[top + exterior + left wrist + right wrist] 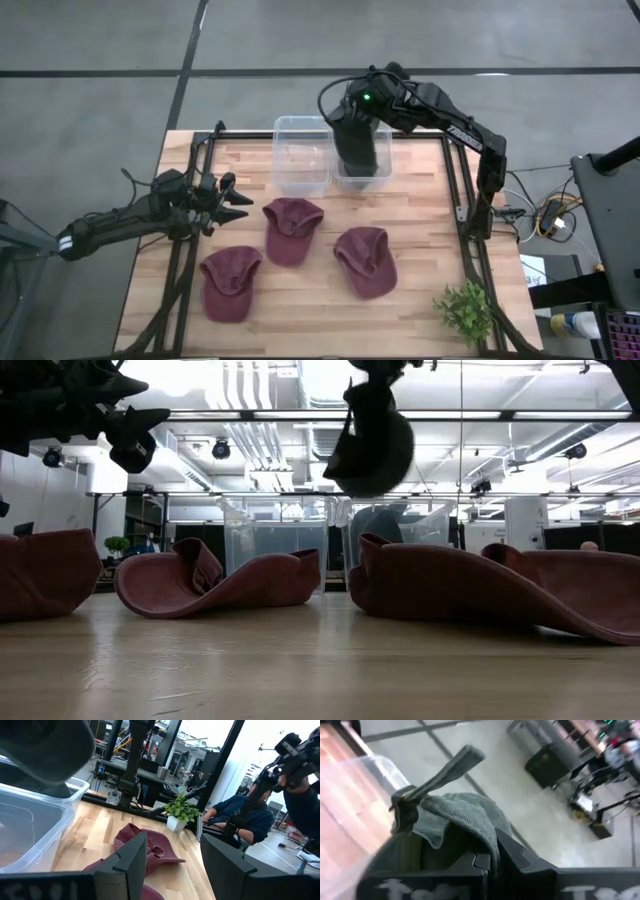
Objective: Pick & Place hat
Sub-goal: Put the green cap into the right transparent bin, then put the right red cap into the left transparent bin
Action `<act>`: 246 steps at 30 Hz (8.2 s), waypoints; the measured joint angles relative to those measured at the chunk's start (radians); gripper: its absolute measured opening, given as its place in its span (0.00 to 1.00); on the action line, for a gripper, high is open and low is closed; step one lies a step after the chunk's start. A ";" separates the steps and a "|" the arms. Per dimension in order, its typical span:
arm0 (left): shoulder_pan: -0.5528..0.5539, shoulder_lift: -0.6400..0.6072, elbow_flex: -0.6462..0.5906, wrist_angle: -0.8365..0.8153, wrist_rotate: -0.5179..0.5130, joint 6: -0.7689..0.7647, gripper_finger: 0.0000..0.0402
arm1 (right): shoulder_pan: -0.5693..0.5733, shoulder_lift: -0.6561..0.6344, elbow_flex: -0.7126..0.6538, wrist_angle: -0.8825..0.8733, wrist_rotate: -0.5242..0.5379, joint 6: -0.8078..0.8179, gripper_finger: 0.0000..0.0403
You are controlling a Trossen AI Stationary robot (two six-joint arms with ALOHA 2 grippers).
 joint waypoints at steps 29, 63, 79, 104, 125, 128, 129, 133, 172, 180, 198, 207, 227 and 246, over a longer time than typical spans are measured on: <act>0.000 0.000 0.000 0.000 0.000 0.001 0.44 | -0.064 -0.001 -0.451 0.103 -0.328 0.129 0.02; 0.000 0.000 0.000 0.000 -0.041 -0.003 0.44 | -0.125 -0.001 -0.680 0.097 -0.440 0.098 0.26; 0.000 0.001 0.000 0.000 -0.061 0.008 0.44 | -0.143 0.000 -0.710 0.067 -0.447 0.074 0.21; 0.000 0.002 0.000 0.000 -0.061 0.019 0.44 | -0.163 0.002 -0.611 0.041 -0.504 -0.012 0.40; 0.000 0.002 0.000 0.000 -0.061 0.020 0.44 | -0.086 -0.001 -0.520 -0.111 -0.655 0.041 0.31; 0.000 0.002 0.000 0.000 -0.061 0.020 0.44 | -0.090 0.000 -0.588 -0.042 -0.652 0.042 0.23; 0.000 0.002 0.000 0.000 -0.061 0.020 0.44 | -0.095 0.000 -0.607 -0.016 -0.653 0.044 0.20; 0.000 0.002 0.000 0.000 -0.061 0.020 0.44 | -0.102 0.000 -0.679 0.055 -0.656 0.035 0.10; 0.000 0.002 0.000 -0.001 -0.060 0.018 0.44 | -0.099 -0.012 -0.426 -0.259 -0.755 0.088 0.02; 0.000 0.003 0.000 -0.011 -0.060 0.019 0.44 | 0.089 -0.079 -0.268 -0.303 -0.757 0.210 0.02; 0.000 0.003 -0.001 -0.019 -0.060 0.019 0.44 | 0.592 -0.133 -0.489 -0.321 -0.633 0.787 0.02; 0.000 0.003 -0.001 -0.019 -0.059 0.018 0.44 | 0.679 -0.137 -0.706 -0.324 -0.631 0.970 0.10; 0.000 0.003 -0.001 -0.019 -0.055 0.020 0.44 | 0.687 -0.291 -0.997 -0.078 -0.622 1.170 0.45; 0.000 0.003 -0.001 -0.025 -0.055 0.021 0.44 | 0.696 -0.389 -1.368 0.421 -0.611 1.261 0.56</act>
